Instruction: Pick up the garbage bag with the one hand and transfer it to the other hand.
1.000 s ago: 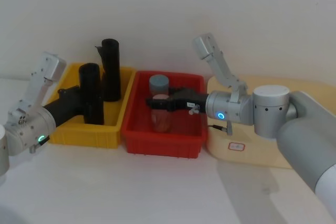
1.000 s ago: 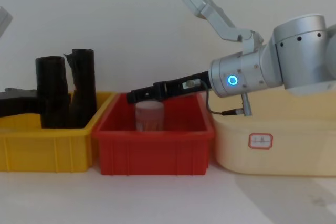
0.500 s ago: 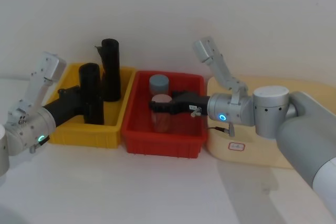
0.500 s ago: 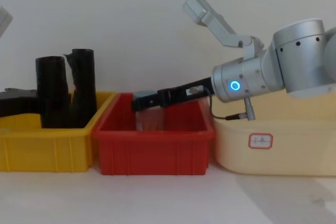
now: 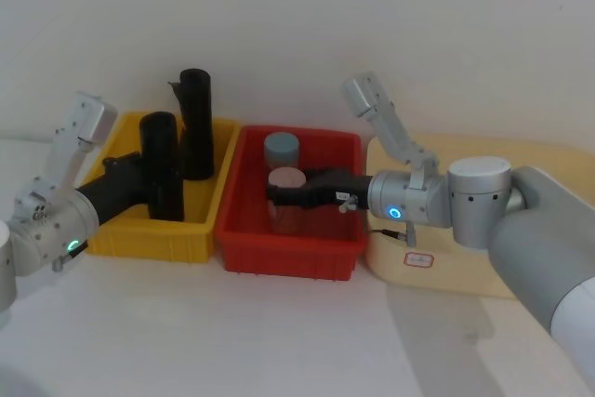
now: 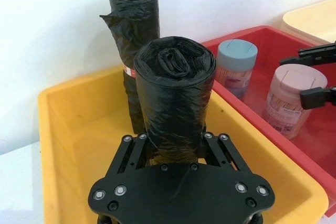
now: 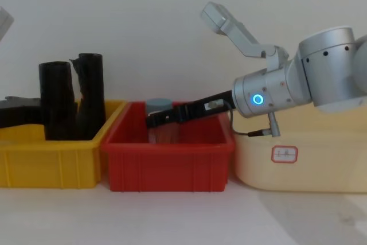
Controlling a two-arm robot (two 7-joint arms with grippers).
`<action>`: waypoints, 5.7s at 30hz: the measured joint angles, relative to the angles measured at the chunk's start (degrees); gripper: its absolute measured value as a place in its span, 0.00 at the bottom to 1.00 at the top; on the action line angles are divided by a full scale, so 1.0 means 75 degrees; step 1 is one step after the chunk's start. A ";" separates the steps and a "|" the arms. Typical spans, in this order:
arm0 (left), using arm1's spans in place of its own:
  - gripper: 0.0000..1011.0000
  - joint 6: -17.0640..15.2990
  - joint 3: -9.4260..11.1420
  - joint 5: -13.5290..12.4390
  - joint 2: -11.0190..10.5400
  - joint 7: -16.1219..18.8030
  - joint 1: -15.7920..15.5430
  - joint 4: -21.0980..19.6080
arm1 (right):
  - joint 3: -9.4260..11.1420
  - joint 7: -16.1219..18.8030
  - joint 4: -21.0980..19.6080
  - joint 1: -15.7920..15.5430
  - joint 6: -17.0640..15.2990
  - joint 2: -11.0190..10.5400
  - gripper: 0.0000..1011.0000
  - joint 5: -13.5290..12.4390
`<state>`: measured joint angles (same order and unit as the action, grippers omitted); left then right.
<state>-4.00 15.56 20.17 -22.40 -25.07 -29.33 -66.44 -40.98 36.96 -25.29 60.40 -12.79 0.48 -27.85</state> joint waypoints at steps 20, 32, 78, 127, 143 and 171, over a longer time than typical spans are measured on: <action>0.39 0.0000 0.0000 0.0000 -0.0001 0.0000 0.0000 0.0001 | 0.0042 0.0044 0.0110 0.0021 0.0045 0.0036 0.66 0.0034; 0.39 0.0000 0.0000 0.0001 -0.0001 0.0000 0.0000 0.0001 | 0.0138 -0.0432 -0.1309 -0.0511 -0.0077 -0.0443 0.66 0.0125; 0.39 0.0000 0.0000 0.0000 -0.0001 -0.0001 -0.0001 0.0001 | 0.1860 -0.4527 -0.8061 -0.3511 -0.2124 -0.3245 0.66 0.1061; 0.39 0.0529 -0.0199 0.0126 -0.0204 -0.0344 -0.0180 -0.0652 | 0.2183 -0.4150 -0.8102 -0.3445 -0.2497 -0.3424 0.99 0.0849; 0.39 -0.0020 0.0176 0.0680 -0.0018 -0.1411 -0.1264 -0.0312 | 0.2187 -0.4141 -0.8103 -0.3438 -0.2496 -0.3424 0.99 0.0849; 0.39 0.1074 0.1981 0.0494 0.2309 -0.4081 -0.4790 0.5096 | 0.2869 -0.3655 -0.9479 -0.4214 -0.1886 -0.3869 0.99 0.0427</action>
<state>4.06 30.42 23.88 -5.08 -55.67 -65.25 -28.22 -19.46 9.55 -96.38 28.79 -26.93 -28.54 -24.65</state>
